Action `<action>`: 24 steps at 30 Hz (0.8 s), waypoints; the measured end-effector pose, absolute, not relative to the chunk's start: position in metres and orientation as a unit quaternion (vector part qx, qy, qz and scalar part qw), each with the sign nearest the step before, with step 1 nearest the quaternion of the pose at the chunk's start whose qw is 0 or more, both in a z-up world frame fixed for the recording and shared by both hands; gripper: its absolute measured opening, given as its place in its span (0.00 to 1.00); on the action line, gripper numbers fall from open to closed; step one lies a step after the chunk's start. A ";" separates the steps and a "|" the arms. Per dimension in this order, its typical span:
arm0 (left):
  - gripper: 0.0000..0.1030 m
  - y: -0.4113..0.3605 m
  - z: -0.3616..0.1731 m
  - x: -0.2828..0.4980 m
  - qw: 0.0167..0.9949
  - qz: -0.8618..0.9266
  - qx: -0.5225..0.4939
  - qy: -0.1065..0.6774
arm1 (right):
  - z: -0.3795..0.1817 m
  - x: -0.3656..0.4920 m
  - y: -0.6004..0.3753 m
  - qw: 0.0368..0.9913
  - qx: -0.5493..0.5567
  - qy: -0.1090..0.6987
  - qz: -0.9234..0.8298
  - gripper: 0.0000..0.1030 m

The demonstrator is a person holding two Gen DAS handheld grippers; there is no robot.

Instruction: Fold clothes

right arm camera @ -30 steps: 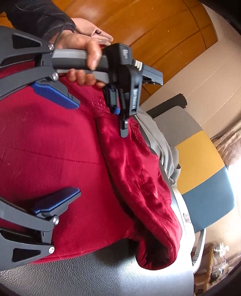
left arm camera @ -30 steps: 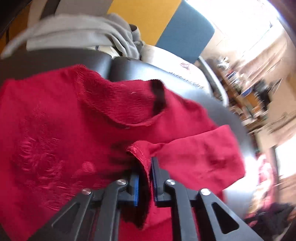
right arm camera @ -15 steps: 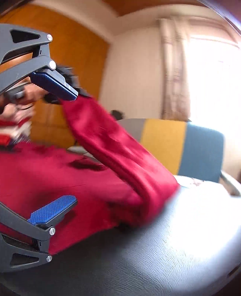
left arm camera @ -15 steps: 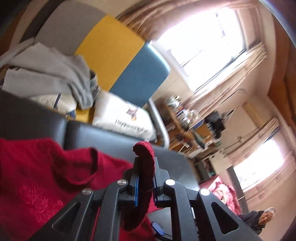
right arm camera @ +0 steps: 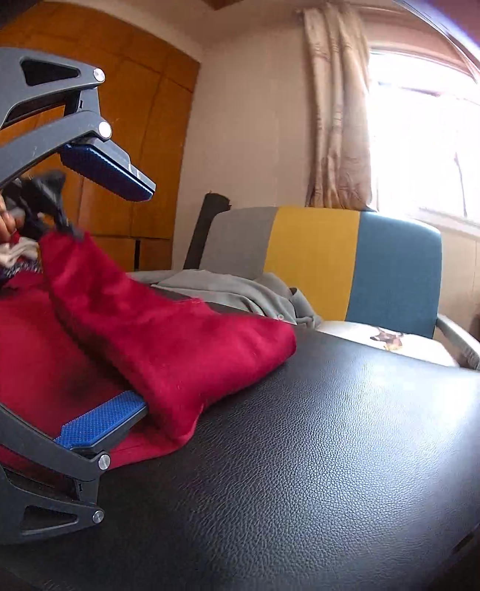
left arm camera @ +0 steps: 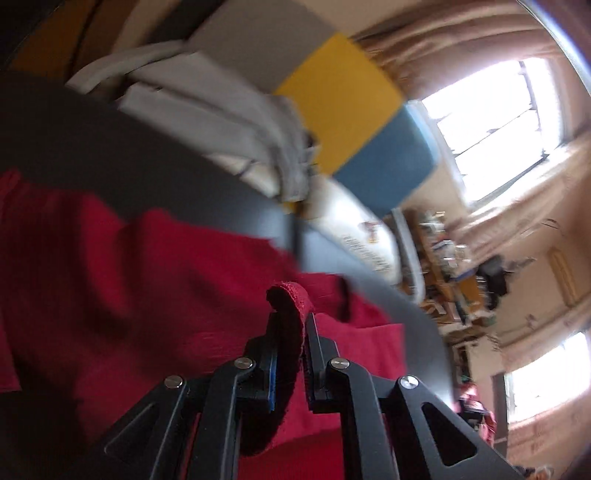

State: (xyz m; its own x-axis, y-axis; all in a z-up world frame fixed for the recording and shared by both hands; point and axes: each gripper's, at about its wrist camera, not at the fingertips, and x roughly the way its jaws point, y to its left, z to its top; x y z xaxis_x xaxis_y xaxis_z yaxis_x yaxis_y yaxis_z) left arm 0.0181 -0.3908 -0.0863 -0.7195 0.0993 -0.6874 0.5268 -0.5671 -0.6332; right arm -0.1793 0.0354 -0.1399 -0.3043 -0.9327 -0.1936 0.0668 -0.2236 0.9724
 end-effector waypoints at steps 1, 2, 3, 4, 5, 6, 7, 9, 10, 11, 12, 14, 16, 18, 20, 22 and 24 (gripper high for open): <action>0.09 -0.396 -0.102 0.020 0.141 -0.801 0.366 0.451 | -0.138 -0.178 0.033 0.393 0.448 -0.473 -0.648 1.00; 0.09 -0.398 -0.114 0.021 0.144 -0.794 0.375 0.455 | -0.136 -0.176 0.032 0.397 0.455 -0.456 -0.654 1.00; 0.09 -0.399 -0.122 0.023 0.145 -0.790 0.382 0.457 | -0.133 -0.174 0.030 0.397 0.463 -0.438 -0.660 1.00; 0.09 -0.400 -0.129 0.025 0.145 -0.788 0.386 0.458 | -0.129 -0.173 0.029 0.398 0.470 -0.416 -0.669 1.00; 0.09 -0.401 -0.133 0.026 0.140 -0.787 0.385 0.461 | -0.124 -0.170 0.027 0.398 0.477 -0.385 -0.683 1.00; 0.09 -0.402 -0.135 0.026 0.134 -0.788 0.382 0.465 | -0.118 -0.168 0.025 0.396 0.481 -0.353 -0.698 1.00; 0.09 -0.402 -0.135 0.026 0.130 -0.788 0.379 0.469 | -0.112 -0.166 0.023 0.394 0.482 -0.319 -0.715 1.00; 0.09 -0.403 -0.134 0.027 0.128 -0.788 0.376 0.471 | -0.097 -0.162 0.017 0.389 0.478 -0.252 -0.746 1.00; 0.09 -0.403 -0.132 0.028 0.130 -0.790 0.376 0.466 | -0.088 -0.162 0.010 0.390 0.469 -0.221 -0.761 1.00; 0.09 -0.402 -0.129 0.028 0.134 -0.795 0.376 0.457 | -0.079 -0.162 0.002 0.393 0.458 -0.188 -0.775 1.00; 0.09 -0.400 -0.124 0.029 0.135 -0.802 0.374 0.447 | -0.073 -0.163 -0.008 0.396 0.450 -0.159 -0.785 1.00; 0.09 -0.393 -0.110 0.030 0.130 -0.821 0.363 0.422 | -0.064 -0.160 -0.028 0.405 0.431 -0.102 -0.799 1.00; 0.09 -0.389 -0.098 0.028 0.126 -0.833 0.357 0.404 | -0.063 -0.162 -0.059 0.418 0.422 -0.039 -0.803 1.00; 0.09 -0.391 -0.091 0.023 0.127 -0.836 0.354 0.400 | -0.073 -0.163 -0.089 0.406 0.431 0.029 -0.805 1.00; 0.10 -0.394 -0.089 0.022 0.130 -0.837 0.354 0.397 | -0.094 -0.163 -0.107 0.373 0.446 0.097 -0.808 1.00; 0.11 -0.396 -0.096 0.021 0.148 -0.829 0.373 0.389 | -0.108 -0.156 -0.108 0.352 0.433 0.136 -0.819 1.00; 0.12 -0.400 -0.110 0.023 0.161 -0.816 0.395 0.390 | -0.117 -0.147 -0.104 0.343 0.410 0.157 -0.830 1.00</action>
